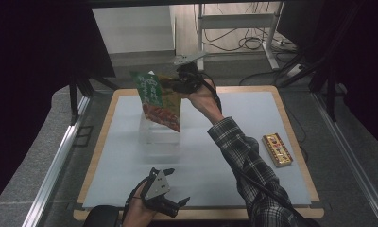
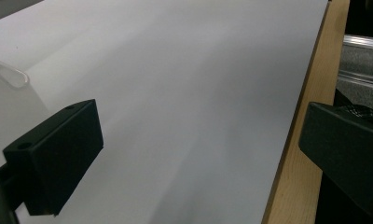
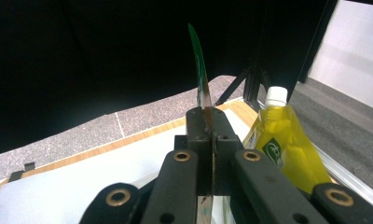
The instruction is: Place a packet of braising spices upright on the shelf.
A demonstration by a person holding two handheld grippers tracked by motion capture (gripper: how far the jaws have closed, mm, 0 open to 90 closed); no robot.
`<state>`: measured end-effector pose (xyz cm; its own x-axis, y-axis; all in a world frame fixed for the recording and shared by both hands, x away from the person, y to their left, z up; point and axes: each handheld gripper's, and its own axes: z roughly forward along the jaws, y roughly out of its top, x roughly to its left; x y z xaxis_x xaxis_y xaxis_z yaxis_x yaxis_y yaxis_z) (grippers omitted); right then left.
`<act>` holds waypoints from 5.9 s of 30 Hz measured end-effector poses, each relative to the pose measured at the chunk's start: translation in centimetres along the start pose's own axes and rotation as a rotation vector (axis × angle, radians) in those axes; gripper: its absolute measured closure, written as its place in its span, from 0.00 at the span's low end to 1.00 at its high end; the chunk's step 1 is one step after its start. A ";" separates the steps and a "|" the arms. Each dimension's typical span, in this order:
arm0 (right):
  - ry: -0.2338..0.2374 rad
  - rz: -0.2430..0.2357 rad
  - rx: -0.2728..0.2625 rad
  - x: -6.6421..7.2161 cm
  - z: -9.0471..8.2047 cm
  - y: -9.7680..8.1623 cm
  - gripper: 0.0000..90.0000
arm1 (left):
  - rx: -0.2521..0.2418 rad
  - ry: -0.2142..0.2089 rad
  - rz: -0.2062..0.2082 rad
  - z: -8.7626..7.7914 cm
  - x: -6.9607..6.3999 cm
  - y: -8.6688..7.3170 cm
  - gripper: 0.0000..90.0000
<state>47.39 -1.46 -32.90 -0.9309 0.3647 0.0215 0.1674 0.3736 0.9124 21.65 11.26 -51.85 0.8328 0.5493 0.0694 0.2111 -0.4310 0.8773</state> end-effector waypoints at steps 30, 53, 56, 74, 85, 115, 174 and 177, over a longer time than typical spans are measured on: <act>-0.014 0.072 0.040 -1.2 1.4 -4.6 0.98 | 0.017 0.003 0.003 0.2 -0.1 0.0 0.00; -0.101 0.019 0.054 -0.6 0.0 -4.4 0.52 | 0.023 0.010 0.004 0.2 -0.1 -0.1 0.00; -0.107 0.006 0.064 -0.3 -0.4 -4.6 0.49 | 0.024 0.010 0.005 0.2 -0.1 -0.1 0.00; -0.133 0.014 0.114 0.1 -3.1 -6.9 0.35 | 0.033 0.011 0.016 0.3 -0.2 -0.1 0.00; -0.119 0.022 0.135 0.5 -4.6 -8.6 0.34 | 0.033 0.011 0.018 0.4 -0.2 -0.1 0.00; -0.207 0.049 0.178 0.8 -9.8 -14.1 0.24 | 0.033 0.011 0.018 0.6 -0.3 -0.1 0.00; -0.539 0.204 0.315 -2.0 -20.8 -24.2 0.23 | 0.036 0.015 0.021 0.7 -0.5 0.0 0.00; -0.579 0.239 0.308 -2.6 -21.8 -24.8 0.22 | 0.038 0.016 0.022 0.7 -0.5 0.0 0.00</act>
<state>38.55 -30.23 -46.73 -0.5486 0.8310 -0.0926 0.5097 0.4201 0.7508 21.63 10.50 -52.26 0.8293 0.5504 0.0963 0.2123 -0.4699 0.8568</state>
